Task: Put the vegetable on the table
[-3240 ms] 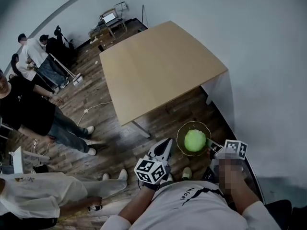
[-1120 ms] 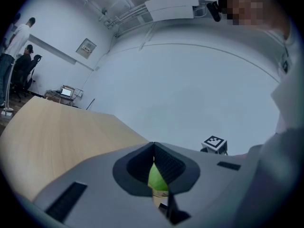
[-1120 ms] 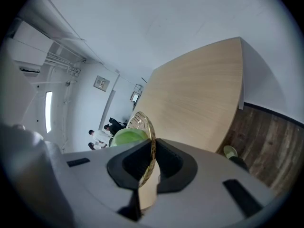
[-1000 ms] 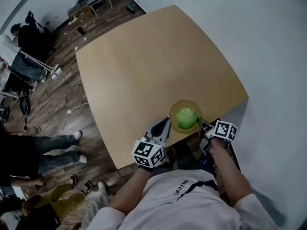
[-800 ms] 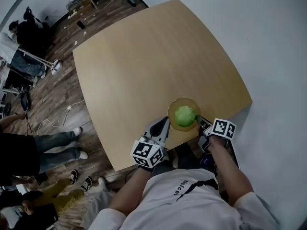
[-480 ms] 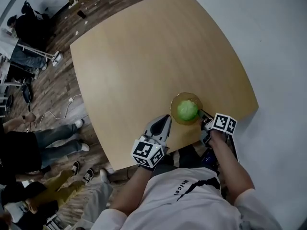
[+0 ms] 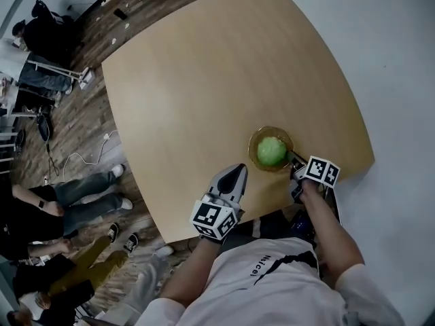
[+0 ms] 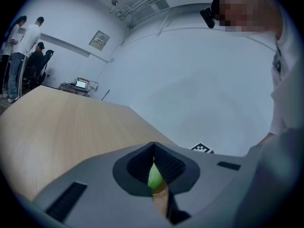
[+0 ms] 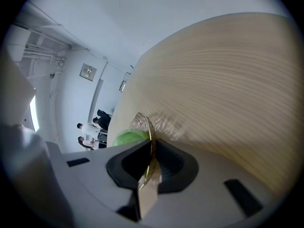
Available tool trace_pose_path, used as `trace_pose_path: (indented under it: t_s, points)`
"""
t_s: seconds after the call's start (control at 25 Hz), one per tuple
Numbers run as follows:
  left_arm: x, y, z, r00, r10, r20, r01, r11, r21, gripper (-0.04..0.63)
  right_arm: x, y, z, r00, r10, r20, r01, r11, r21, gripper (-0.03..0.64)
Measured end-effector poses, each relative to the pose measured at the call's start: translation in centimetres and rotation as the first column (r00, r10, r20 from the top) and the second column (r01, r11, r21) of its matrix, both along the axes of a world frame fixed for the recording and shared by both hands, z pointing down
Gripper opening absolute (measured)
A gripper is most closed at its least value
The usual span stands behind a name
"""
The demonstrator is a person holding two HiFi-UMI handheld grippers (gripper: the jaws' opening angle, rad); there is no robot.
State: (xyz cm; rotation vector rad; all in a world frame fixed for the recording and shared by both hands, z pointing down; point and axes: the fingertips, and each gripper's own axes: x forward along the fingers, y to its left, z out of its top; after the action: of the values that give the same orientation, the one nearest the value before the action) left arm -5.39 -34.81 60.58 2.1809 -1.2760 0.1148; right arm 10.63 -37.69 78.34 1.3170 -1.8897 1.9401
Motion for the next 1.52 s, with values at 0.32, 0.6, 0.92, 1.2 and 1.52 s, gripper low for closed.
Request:
trace_pose_path:
  t_s: [0.32, 0.6, 0.92, 1.2, 1.52]
  points:
    - [-0.3, 0.4, 0.0, 1.0, -0.001, -0.004, 0.001, 1.0, -0.008, 0.015, 0.1, -0.4, 0.5, 0.999, -0.007, -0.047, 0.007, 1.0, -0.012, 0.042]
    - [-0.2, 0.9, -0.1, 1.0, 0.018, -0.008, -0.018, 1.0, -0.013, 0.014, 2.3, -0.1, -0.6, 0.982, -0.016, -0.188, 0.023, 0.999, 0.034, 0.06]
    - [-0.2, 3.2, -1.4, 0.999, 0.041, -0.02, -0.042, 0.999, -0.019, 0.014, 1.4, 1.3, -7.9, 0.932, -0.047, -0.359, 0.14, 0.961, 0.237, 0.023]
    - [-0.5, 6.3, -3.9, 0.997, 0.068, -0.02, -0.068, 0.998, -0.003, 0.015, -2.2, 4.8, -14.9, 0.912, -0.068, -0.405, 0.241, 0.886, 0.395, 0.02]
    - [-1.5, 10.3, -8.0, 0.997, 0.08, -0.004, -0.08, 0.995, 0.054, 0.015, -4.8, 9.8, -22.6, 0.911, -0.004, -0.413, 0.254, 0.793, 0.553, 0.017]
